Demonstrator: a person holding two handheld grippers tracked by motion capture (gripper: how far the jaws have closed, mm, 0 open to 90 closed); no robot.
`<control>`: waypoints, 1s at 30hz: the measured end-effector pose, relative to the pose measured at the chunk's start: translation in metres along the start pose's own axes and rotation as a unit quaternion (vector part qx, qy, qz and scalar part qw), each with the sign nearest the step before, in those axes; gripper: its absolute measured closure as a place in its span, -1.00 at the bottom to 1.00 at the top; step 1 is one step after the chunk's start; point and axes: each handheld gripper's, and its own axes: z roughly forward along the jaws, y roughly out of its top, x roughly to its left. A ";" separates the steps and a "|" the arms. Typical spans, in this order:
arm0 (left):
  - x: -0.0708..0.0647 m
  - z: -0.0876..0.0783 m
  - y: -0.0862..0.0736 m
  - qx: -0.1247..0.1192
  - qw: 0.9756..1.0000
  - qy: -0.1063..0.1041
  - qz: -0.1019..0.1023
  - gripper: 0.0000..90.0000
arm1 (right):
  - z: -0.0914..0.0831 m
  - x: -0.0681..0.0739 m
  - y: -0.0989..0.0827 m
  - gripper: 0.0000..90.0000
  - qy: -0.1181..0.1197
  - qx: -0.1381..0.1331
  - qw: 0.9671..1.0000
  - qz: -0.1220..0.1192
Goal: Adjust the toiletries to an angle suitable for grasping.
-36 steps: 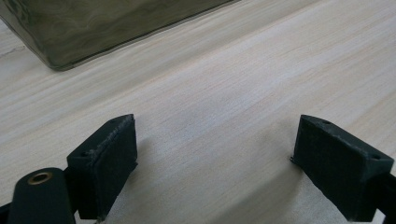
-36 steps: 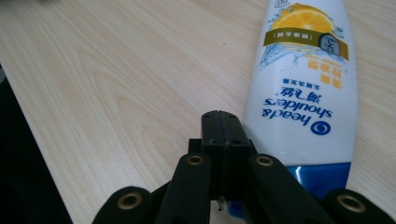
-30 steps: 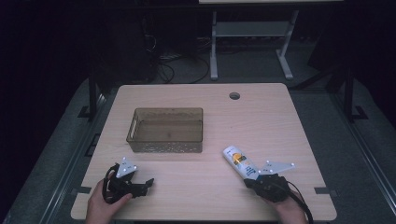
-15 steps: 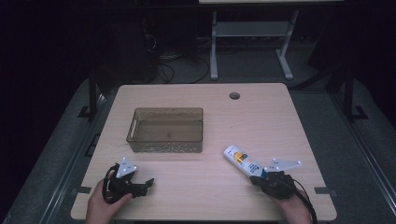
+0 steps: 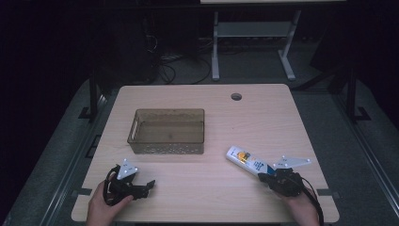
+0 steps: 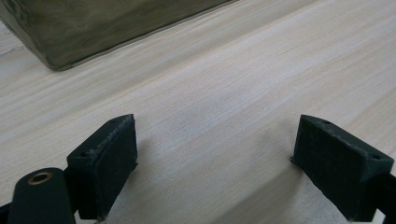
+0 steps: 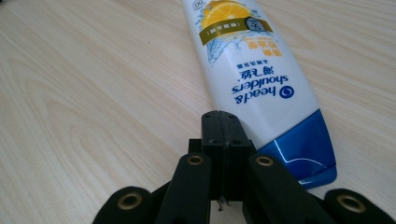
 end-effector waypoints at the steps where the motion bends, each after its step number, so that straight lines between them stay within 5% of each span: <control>1: 0.000 0.000 0.000 0.000 1.000 0.000 0.000 -0.72 | 0.000 -0.001 0.000 0.99 -0.002 -0.001 1.000 -0.001; 30: 0.000 0.000 0.000 0.000 1.000 0.000 0.000 -0.72 | -0.002 -0.042 0.007 0.99 -0.040 -0.014 0.999 0.030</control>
